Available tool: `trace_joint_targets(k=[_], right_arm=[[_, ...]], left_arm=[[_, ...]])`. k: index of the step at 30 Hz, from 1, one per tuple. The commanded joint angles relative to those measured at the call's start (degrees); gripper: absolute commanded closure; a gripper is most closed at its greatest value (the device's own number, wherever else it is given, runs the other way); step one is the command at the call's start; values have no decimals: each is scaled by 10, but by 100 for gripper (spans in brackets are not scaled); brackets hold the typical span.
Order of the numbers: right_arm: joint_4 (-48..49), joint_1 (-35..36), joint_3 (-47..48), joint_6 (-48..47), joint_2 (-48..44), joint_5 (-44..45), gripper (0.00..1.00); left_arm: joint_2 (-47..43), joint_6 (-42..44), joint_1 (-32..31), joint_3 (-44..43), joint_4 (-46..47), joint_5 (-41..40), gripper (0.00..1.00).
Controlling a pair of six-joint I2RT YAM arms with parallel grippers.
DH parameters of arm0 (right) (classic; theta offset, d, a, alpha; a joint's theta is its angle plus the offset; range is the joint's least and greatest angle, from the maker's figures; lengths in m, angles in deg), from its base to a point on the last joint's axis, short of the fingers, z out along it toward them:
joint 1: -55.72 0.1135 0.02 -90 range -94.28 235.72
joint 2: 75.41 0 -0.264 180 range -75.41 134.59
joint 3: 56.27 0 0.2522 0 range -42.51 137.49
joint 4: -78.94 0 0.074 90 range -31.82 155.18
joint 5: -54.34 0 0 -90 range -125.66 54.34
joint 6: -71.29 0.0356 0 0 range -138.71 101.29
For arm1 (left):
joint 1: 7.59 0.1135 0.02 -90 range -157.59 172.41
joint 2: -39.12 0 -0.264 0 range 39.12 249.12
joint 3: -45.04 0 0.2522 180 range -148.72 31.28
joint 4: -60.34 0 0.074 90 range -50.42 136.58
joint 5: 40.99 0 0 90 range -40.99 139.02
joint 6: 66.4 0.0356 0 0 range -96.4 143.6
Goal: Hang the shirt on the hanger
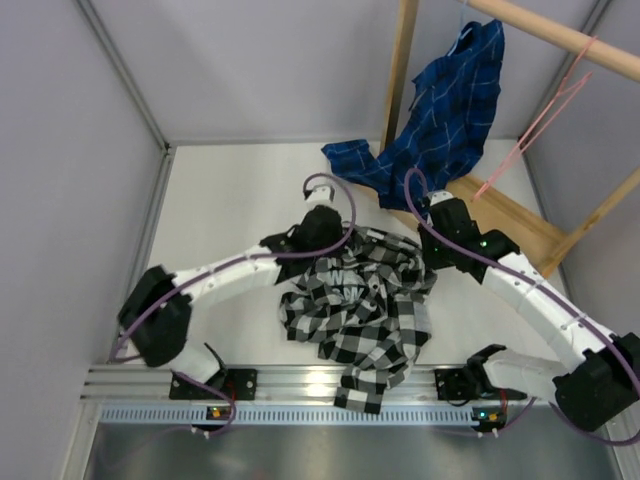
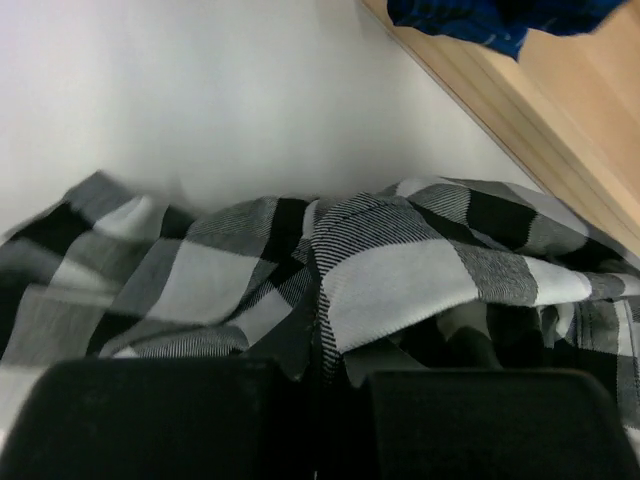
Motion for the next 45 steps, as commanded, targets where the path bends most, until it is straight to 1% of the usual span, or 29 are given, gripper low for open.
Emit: trace_joint_targets(k=[1,2,3,4,5,7,8,11,15,18,19,20,22,24,27,30,31,33,34,35,36,37,38,39,40,41,42,43,45], right_arm=[[76,-30,-5,10,4,-50,74],[90,-31,-7,6,-2,-68,58],[99,-31,-15,3,-11,-82,53],[112,-31,-22,-12,-22,-98,42],[125,-30,-29,-21,-52,-138,38],[166,-30,-49,-44,-80,-174,32],[177,-30,-54,-46,-101,-194,26],[213,-28,-65,-56,-99,-215,24],[241,-11,-48,-75,-59,-209,24],[267,28,-42,-128,-41,-187,24],[267,38,-40,-149,-37,-182,24],[268,57,-38,-161,-28,-156,24],[271,71,-33,-192,-18,-140,24],[301,87,-37,-222,-7,-113,25],[362,104,-51,-267,14,-110,27],[366,111,-39,-273,51,-122,51],[373,113,-40,-269,60,-125,68],[396,114,-52,-253,54,-136,84],[404,115,-58,-247,47,-139,94],[409,115,-73,-238,23,-134,100],[412,115,-81,-217,7,-125,100],[403,114,-90,-205,-33,-112,100],[391,114,-110,-190,-56,-69,100],[382,114,-122,-156,-78,-42,100],[372,113,-137,-137,-103,-18,100],[356,104,-164,-122,-149,8,100],[349,98,-175,-89,-169,11,100],[344,90,-186,-78,-187,12,100],[331,74,-203,-48,-222,12,100]], left_arm=[[97,30,45,-91,28,185,100],[107,47,45,-99,28,209,100],[111,53,45,-105,28,230,100],[116,57,45,-105,29,234,100],[115,60,45,-104,28,236,100],[112,66,45,-97,28,243,100],[112,72,45,-96,28,250,100],[107,77,44,-87,29,290,100],[81,99,35,-65,29,330,100],[40,129,26,-42,21,340,100],[18,134,25,-35,1,340,100],[4,145,25,-26,-11,337,100],[-24,152,24,-20,-49,324,100],[-47,156,24,-12,-65,325,100],[-72,159,24,-6,-80,341,100],[-98,162,24,-5,-87,331,100],[-104,164,24,-6,-89,326,100],[-115,165,24,-12,-94,310,88],[-119,168,24,-20,-95,304,78],[-121,170,24,-24,-96,300,63],[-129,172,24,-29,-104,280,13],[-135,174,24,-41,-114,254,2],[-143,170,24,-43,-126,218,2],[-164,159,26,-43,-152,99,2],[-176,114,30,-41,-168,32,2],[-188,87,37,-27,-184,-25,1],[-207,63,62,-15,-194,-79,1],[-214,33,82,0,-196,-74,2],[-201,29,122,40,-177,-21,2]])
